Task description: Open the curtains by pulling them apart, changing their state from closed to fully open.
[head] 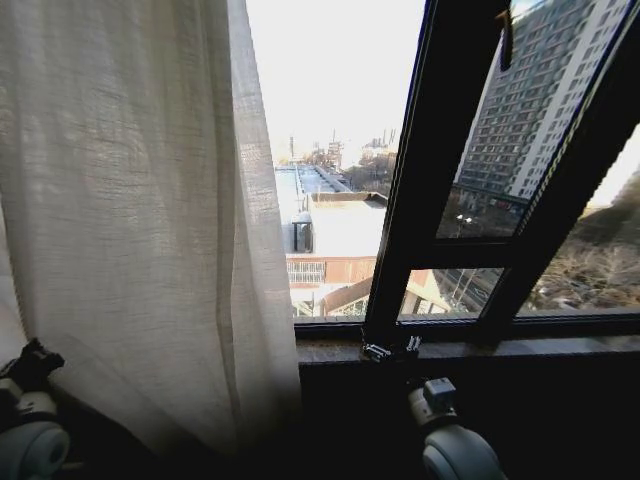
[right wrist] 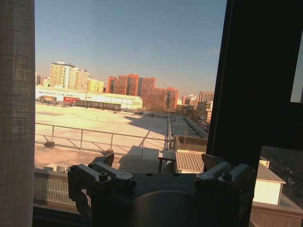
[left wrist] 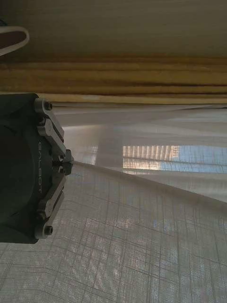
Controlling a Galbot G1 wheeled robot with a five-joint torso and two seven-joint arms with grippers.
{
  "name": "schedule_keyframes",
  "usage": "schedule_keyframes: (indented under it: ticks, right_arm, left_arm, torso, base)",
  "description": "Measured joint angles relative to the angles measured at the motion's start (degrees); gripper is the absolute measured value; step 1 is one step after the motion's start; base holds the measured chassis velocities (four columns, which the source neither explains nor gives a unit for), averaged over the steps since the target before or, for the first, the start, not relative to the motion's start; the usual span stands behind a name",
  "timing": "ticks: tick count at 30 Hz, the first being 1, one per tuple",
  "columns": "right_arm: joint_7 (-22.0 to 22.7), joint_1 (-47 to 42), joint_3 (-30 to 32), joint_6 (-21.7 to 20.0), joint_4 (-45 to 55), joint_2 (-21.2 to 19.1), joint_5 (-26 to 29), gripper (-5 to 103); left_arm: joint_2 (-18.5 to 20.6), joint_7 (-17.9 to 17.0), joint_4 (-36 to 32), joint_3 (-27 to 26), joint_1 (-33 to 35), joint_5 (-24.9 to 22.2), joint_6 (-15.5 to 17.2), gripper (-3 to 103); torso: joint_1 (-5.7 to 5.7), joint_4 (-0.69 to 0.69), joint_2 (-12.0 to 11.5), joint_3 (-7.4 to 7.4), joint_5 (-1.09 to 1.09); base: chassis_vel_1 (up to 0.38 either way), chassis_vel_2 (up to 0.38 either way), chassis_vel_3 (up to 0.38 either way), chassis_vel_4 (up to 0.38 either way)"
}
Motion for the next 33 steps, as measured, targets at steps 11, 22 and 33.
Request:
schedule_keyframes:
  ticks: [11, 22, 33]
  right_arm:
    - [-0.04, -0.19, 0.44, 0.03, -0.65, -0.68, 0.29, 100]
    - [-0.1, -0.19, 0.79, -1.1, 0.26, -0.32, 2.43, 100]
    - [2.83, 0.2, 3.53, -7.48, 3.77, -1.17, 12.58, 100]
  left_arm:
    - [-1.17, 27.03, -8.64, -3.55, 5.9, 1.27, 1.23, 18]
    - [-4.83, 41.09, -20.0, 2.58, 10.29, -0.51, 2.82, 50]
    - [-3.86, 41.68, -20.63, 0.72, 13.62, -6.23, 0.52, 93]
  torso:
    - [0.0, 0.01, 0.0, 0.0, 0.01]
    - [0.0, 0.0, 0.0, 0.0, 0.02]
    - [0.0, -0.01, 0.0, 0.0, 0.01]
  base:
    - [0.0, 0.0, 0.0, 0.0]
    - [0.0, 0.0, 0.0, 0.0]
    - [0.0, 0.0, 0.0, 0.0]
